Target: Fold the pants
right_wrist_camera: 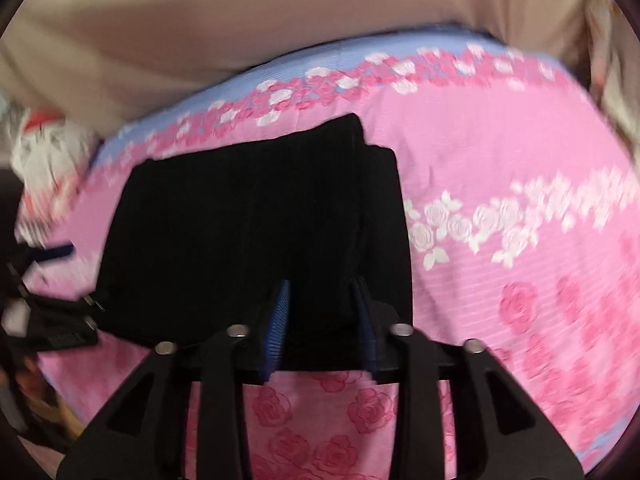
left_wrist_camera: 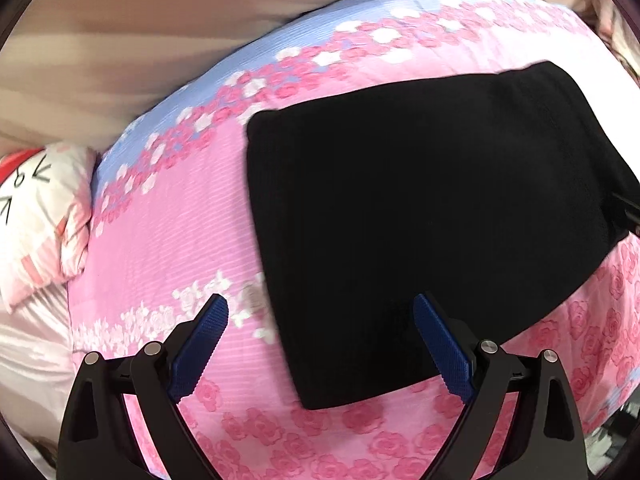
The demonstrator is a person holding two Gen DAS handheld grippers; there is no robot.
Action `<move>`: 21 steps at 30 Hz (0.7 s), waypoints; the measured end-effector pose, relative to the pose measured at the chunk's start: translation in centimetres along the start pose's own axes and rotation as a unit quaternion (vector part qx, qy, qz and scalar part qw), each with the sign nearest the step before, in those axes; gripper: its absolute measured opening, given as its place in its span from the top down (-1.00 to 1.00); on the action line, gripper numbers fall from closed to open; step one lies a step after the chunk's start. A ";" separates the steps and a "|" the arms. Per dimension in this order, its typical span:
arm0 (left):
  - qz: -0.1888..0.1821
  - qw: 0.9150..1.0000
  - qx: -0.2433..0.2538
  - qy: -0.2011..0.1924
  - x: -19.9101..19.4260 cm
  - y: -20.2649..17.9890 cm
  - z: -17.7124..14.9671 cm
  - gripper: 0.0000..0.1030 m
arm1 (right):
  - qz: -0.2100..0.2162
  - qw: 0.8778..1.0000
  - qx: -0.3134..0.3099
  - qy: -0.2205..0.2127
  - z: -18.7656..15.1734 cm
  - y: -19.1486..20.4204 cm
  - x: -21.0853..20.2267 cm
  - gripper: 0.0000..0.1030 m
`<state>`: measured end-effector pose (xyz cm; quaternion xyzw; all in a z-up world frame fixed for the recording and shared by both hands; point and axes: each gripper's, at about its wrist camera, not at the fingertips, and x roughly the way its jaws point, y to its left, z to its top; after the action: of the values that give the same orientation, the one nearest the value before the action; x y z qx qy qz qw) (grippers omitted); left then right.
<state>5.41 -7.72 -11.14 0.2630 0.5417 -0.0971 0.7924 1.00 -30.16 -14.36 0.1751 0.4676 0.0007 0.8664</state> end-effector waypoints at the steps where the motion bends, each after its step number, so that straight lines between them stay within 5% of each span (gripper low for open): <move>1: 0.003 1.000 0.008 -0.001 0.0 -0.7 0.2 -0.79 | 0.025 1.000 0.017 -0.005 0.3 -0.9 -0.9 0.71; 4: 0.006 1.000 0.024 0.003 -0.2 -2.3 0.6 -0.79 | 0.048 0.998 0.016 -0.047 0.5 -1.9 -4.8 0.75; 7: 0.013 0.999 0.048 -0.004 -0.2 -4.0 1.0 -0.79 | 0.042 0.998 0.004 0.051 -2.1 -4.0 0.5 0.51; 10: 0.026 0.998 0.050 0.015 0.8 -4.8 1.1 -0.79 | 0.134 0.985 0.104 -0.025 -0.6 -8.1 -3.9 0.35; 13: 0.024 0.999 0.039 0.011 0.3 -4.5 1.3 -0.79 | 0.128 0.982 0.128 -0.047 1.4 -11.7 -4.2 0.37; 15: 0.030 0.999 0.026 0.017 0.4 -4.2 1.4 -0.79 | 0.117 0.987 0.108 -0.022 2.4 -12.4 -2.5 0.62; 21: 0.026 0.999 0.000 0.033 0.7 -4.1 1.4 -0.79 | 0.168 0.985 0.026 0.033 3.3 -9.3 0.6 0.64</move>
<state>4.99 -11.79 -12.63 0.2798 0.5609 -0.0676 0.7762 2.50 -39.77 -16.05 0.2739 0.4601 0.1398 0.8329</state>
